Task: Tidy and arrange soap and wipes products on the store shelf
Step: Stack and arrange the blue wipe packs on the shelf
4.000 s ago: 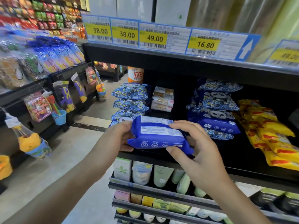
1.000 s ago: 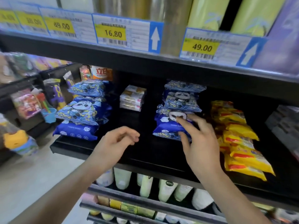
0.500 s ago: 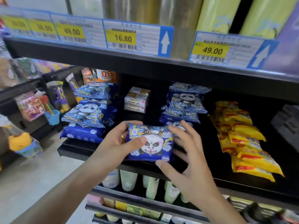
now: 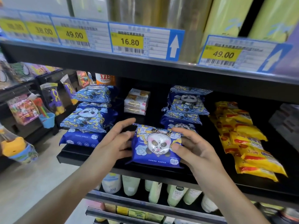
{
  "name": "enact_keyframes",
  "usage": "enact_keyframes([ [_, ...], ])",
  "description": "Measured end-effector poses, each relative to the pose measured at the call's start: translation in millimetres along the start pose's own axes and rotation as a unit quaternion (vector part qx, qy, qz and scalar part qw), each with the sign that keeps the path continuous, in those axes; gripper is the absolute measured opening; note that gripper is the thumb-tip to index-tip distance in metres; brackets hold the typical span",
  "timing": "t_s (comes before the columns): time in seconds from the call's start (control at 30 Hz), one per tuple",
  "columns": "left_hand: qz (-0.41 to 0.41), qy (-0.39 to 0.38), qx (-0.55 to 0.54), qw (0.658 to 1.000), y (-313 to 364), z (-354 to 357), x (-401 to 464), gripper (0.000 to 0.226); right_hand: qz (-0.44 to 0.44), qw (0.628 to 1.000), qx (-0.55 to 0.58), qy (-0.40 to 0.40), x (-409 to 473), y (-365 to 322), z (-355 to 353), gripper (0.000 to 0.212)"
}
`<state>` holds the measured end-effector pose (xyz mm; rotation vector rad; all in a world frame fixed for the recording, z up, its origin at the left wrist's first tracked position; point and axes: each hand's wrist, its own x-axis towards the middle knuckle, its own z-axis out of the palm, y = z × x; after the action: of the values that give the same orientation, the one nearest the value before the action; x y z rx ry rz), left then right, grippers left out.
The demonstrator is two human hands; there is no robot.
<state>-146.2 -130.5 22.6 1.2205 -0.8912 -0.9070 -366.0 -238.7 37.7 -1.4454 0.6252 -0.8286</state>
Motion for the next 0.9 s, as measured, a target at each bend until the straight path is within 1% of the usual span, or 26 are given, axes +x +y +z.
enact_keyframes([
  [0.03, 0.027, 0.003, 0.016, 0.999, -2, -3, 0, 0.045, 0.007, 1.000, 0.007, 0.002, 0, -2, 0, 0.050],
  [0.13, 0.101, -0.010, 0.116, 0.988, -8, -7, -4, 0.087, 0.024, 0.999, 0.028, -0.007, 1, -5, -1, 0.047],
  [0.17, 0.130, -0.020, 0.166, 0.977, -8, -6, -6, 0.092, 0.032, 0.999, 0.034, -0.010, 2, -5, -1, 0.047],
  [0.2, 0.170, -0.028, 0.225, 0.959, -7, -5, -7, 0.093, 0.041, 0.998, 0.040, -0.011, 3, -5, 0, 0.047],
  [0.27, 0.238, -0.036, 0.326, 0.914, -4, -5, -8, 0.096, 0.061, 0.996, 0.059, -0.010, 4, -6, 1, 0.047],
  [0.3, 0.255, -0.037, 0.347, 0.902, -2, -6, -7, 0.096, 0.073, 0.994, 0.074, -0.007, 5, -6, 2, 0.047],
  [0.43, 0.273, -0.037, 0.357, 0.892, 3, -6, -9, 0.083, 0.135, 0.979, 0.152, 0.003, 8, -7, 1, 0.046],
  [0.5, 0.280, -0.038, 0.376, 0.882, 5, -4, -10, 0.069, 0.154, 0.976, 0.153, 0.001, 8, -8, 3, 0.052],
  [0.53, 0.288, -0.037, 0.382, 0.878, 5, -2, -10, 0.062, 0.159, 0.976, 0.147, 0.000, 8, -9, 4, 0.052],
  [0.57, 0.294, -0.037, 0.385, 0.874, 6, -1, -9, 0.058, 0.161, 0.978, 0.135, 0.000, 7, -10, 5, 0.048],
  [0.63, 0.295, -0.037, 0.382, 0.875, 7, -1, -9, 0.054, 0.165, 0.979, 0.116, 0.001, 5, -13, 6, 0.041],
  [0.7, 0.286, -0.039, 0.369, 0.883, 7, -1, -9, 0.053, 0.177, 0.979, 0.099, -0.001, 3, -14, 6, 0.043],
  [0.77, 0.272, -0.040, 0.342, 0.898, 6, 0, -10, 0.052, 0.182, 0.982, 0.056, 0.004, 2, -14, 8, 0.032],
  [0.8, 0.259, -0.039, 0.320, 0.911, 5, 1, -11, 0.051, 0.171, 0.985, 0.029, 0.024, 2, -12, 9, 0.024],
  [0.83, 0.240, -0.036, 0.296, 0.924, 5, 1, -12, 0.050, 0.153, 0.987, 0.000, 0.056, 2, -11, 10, 0.020],
  [0.9, 0.201, -0.031, 0.253, 0.946, 6, 2, -14, 0.049, 0.092, 0.987, -0.057, 0.120, 3, -9, 12, 0.026],
])
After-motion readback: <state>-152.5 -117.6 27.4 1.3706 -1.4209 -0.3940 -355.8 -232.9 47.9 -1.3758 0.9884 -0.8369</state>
